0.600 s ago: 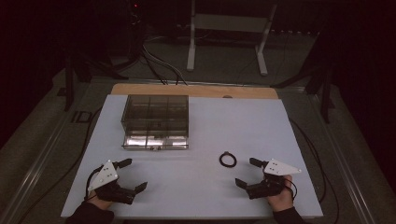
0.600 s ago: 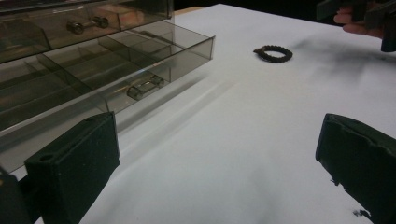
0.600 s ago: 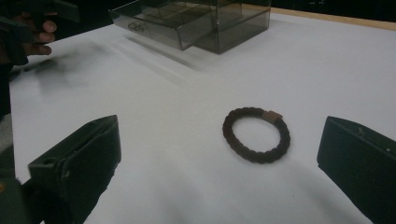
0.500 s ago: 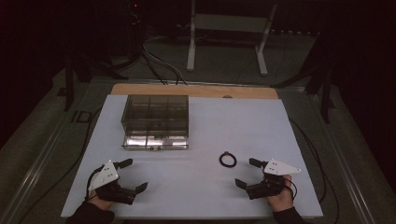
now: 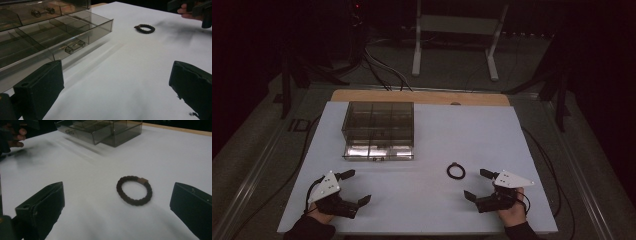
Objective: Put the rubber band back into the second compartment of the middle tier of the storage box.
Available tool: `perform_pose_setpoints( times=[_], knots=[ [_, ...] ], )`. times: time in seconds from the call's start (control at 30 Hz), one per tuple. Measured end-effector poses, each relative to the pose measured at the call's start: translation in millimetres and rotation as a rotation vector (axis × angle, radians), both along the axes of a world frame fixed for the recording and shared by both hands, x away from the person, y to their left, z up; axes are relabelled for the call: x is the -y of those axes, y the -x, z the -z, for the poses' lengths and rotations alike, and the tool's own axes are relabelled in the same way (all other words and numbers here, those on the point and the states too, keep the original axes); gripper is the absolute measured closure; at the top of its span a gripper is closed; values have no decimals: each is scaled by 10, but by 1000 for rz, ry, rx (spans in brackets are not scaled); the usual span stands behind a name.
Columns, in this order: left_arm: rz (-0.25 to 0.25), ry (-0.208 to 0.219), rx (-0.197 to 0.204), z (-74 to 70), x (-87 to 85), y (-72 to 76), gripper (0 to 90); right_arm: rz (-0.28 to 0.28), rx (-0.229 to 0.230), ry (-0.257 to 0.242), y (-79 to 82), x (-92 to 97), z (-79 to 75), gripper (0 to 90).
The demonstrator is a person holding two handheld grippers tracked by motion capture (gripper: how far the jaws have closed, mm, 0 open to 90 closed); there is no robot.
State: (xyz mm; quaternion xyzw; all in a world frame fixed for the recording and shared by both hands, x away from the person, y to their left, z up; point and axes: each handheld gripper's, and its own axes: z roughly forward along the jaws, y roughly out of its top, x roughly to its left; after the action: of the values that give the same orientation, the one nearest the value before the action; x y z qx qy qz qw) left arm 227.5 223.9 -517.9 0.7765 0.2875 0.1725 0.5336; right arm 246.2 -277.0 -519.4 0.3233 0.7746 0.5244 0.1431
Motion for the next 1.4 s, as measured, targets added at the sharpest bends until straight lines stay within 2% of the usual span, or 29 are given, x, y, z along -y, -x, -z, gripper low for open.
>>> perform_pose_setpoints(
  times=[0.17, 0.33, 0.43, 0.63, 0.7, 0.83, 1.13, 1.4],
  knots=[
    [5, 4, -2, -1, 13, -7, 3, -11, -9, 13, 5, -14, 10, 0],
    [11, 0, 0, 8, -4, 22, 3, 9, 16, 29, 49, -43, -48, 0],
    [11, 15, 6, -9, -15, 31, 3, -2, 10, 38, 67, -74, -54, 0],
    [10, 15, 1, -2, -15, 18, 4, -21, 12, 44, 82, -123, -80, 0],
    [9, 15, -1, -1, -14, 19, 3, -31, 10, 21, 97, -127, -113, 0],
    [9, 12, 0, -3, -10, 21, 3, -43, 20, 7, 133, -155, -169, 0],
    [21, 16, -3, -1, 0, 12, 3, -78, 40, 5, 171, -257, -243, 0],
    [24, 18, -3, -5, 5, 14, 3, -82, 64, -5, 114, -289, -342, 0]
  ],
)
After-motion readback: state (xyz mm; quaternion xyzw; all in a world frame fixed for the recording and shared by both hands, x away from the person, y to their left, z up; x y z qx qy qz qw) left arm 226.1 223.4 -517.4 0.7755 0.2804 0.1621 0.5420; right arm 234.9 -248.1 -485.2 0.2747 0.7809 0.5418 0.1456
